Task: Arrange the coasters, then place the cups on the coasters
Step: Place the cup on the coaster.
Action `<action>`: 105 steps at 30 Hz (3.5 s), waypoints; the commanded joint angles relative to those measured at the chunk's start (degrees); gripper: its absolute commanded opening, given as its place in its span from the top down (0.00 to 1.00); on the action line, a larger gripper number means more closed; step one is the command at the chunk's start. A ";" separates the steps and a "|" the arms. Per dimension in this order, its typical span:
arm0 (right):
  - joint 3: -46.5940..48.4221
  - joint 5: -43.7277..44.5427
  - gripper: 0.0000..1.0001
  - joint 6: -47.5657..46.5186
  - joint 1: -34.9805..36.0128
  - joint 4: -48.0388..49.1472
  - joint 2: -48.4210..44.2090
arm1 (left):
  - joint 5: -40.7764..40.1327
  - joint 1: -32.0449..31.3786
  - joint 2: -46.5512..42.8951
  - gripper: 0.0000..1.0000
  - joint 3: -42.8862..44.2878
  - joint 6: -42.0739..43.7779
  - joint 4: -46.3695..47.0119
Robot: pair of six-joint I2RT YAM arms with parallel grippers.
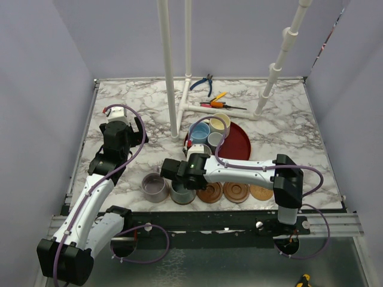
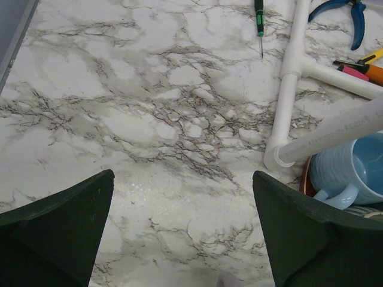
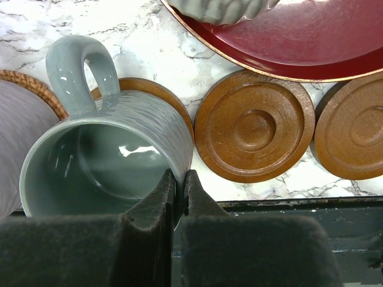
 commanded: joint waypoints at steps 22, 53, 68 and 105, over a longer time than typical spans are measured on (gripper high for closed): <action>3.34 1.12 1.00 0.90 0.56 -2.07 1.67 | 0.98 -0.30 -0.85 0.01 -0.18 0.01 -0.18; 2.02 3.59 1.00 1.25 0.76 -0.39 1.77 | 0.98 -0.45 -0.85 0.01 -0.18 0.10 -0.18; 0.64 5.36 1.00 2.30 1.30 0.36 1.54 | 0.94 -0.46 -0.85 0.01 -0.18 0.11 -0.17; -0.29 4.83 0.82 1.26 1.31 0.00 0.77 | 1.14 -0.50 -0.85 0.01 -0.18 0.05 -0.18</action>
